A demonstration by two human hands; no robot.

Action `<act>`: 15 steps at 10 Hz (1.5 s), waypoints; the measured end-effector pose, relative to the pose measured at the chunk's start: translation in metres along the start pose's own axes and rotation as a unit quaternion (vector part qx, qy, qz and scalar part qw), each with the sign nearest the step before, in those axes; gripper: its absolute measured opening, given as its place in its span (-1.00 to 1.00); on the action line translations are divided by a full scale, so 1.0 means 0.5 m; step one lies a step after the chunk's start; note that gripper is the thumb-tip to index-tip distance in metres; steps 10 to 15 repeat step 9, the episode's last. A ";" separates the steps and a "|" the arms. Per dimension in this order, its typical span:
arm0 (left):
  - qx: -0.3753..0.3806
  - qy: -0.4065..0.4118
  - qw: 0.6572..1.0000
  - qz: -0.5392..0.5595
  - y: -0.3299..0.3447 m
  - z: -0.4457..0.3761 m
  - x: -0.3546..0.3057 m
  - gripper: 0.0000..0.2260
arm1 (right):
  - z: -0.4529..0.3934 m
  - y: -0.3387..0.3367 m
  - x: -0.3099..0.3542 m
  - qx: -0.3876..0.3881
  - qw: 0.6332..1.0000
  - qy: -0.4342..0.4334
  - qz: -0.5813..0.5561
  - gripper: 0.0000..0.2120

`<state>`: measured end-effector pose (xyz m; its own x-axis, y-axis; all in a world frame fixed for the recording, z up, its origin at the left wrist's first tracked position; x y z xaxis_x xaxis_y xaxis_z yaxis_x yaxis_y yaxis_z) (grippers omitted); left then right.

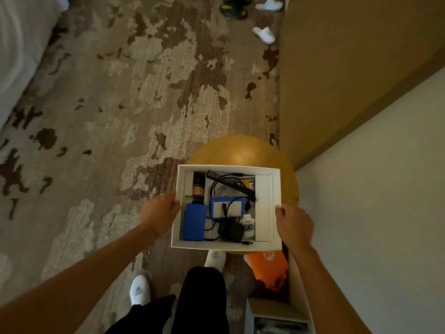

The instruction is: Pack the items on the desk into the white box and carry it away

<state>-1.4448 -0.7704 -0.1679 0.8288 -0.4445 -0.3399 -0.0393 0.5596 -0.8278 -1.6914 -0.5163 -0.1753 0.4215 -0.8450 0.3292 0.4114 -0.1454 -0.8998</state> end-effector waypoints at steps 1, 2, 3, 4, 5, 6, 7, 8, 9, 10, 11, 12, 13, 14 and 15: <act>0.019 -0.008 1.000 -0.020 0.036 -0.055 -0.013 -0.73 | -0.051 0.035 -0.035 0.019 1.000 0.000 0.007 -0.61; 0.036 -0.013 0.999 -0.034 0.069 -0.096 -0.024 -0.75 | -0.090 0.069 -0.063 0.034 0.999 0.013 -0.002 -0.61; 0.042 -0.016 0.998 -0.042 0.095 -0.127 -0.032 -0.76 | -0.118 0.095 -0.082 0.043 0.999 0.014 0.007 -0.62; 0.041 -0.014 0.998 -0.036 0.117 -0.150 -0.035 -0.75 | -0.141 0.114 -0.096 0.048 0.999 0.013 0.000 -0.61; 0.041 -0.008 0.999 -0.029 0.134 -0.172 -0.035 -0.75 | -0.160 0.126 -0.104 0.049 0.999 0.013 -0.007 -0.60; 0.040 -0.010 0.999 -0.031 0.138 -0.195 -0.038 -0.75 | -0.176 0.130 -0.104 0.048 0.999 0.014 -0.012 -0.58; 0.030 -0.011 0.999 -0.035 0.143 -0.212 -0.035 -0.76 | -0.184 0.128 -0.104 0.032 0.999 -0.004 -0.026 -0.56; 0.068 -0.032 0.996 -0.048 0.140 -0.210 -0.036 -0.79 | -0.177 0.128 -0.101 0.052 0.999 -0.003 -0.010 -0.58; 0.113 -0.046 0.990 -0.068 0.111 -0.193 -0.046 -0.80 | -0.177 0.097 -0.089 0.112 0.993 0.023 0.041 -0.63; 0.113 -0.046 0.990 -0.068 0.111 -0.193 -0.046 -0.80 | -0.177 0.097 -0.089 0.112 0.993 0.023 0.041 -0.63; 0.113 -0.046 0.990 -0.068 0.111 -0.193 -0.046 -0.80 | -0.177 0.097 -0.089 0.112 0.993 0.023 0.041 -0.63; 0.113 -0.046 0.990 -0.068 0.111 -0.193 -0.046 -0.80 | -0.177 0.097 -0.089 0.112 0.993 0.023 0.041 -0.63; 0.113 -0.046 0.990 -0.068 0.111 -0.193 -0.046 -0.80 | -0.177 0.097 -0.089 0.112 0.993 0.023 0.041 -0.63; 0.113 -0.046 0.990 -0.068 0.111 -0.193 -0.046 -0.80 | -0.177 0.097 -0.089 0.112 0.993 0.023 0.041 -0.63; 0.113 -0.046 0.990 -0.068 0.111 -0.193 -0.046 -0.80 | -0.177 0.097 -0.089 0.112 0.993 0.023 0.041 -0.63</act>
Point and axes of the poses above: each hand's wrist, its own z-axis away from the middle knuckle, its own y-axis out of the palm, x = y × z, the point moved 5 cm from there along -z, towards the middle knuckle, and after that the axes turned 1 degree about x, right-handed, at the moved point
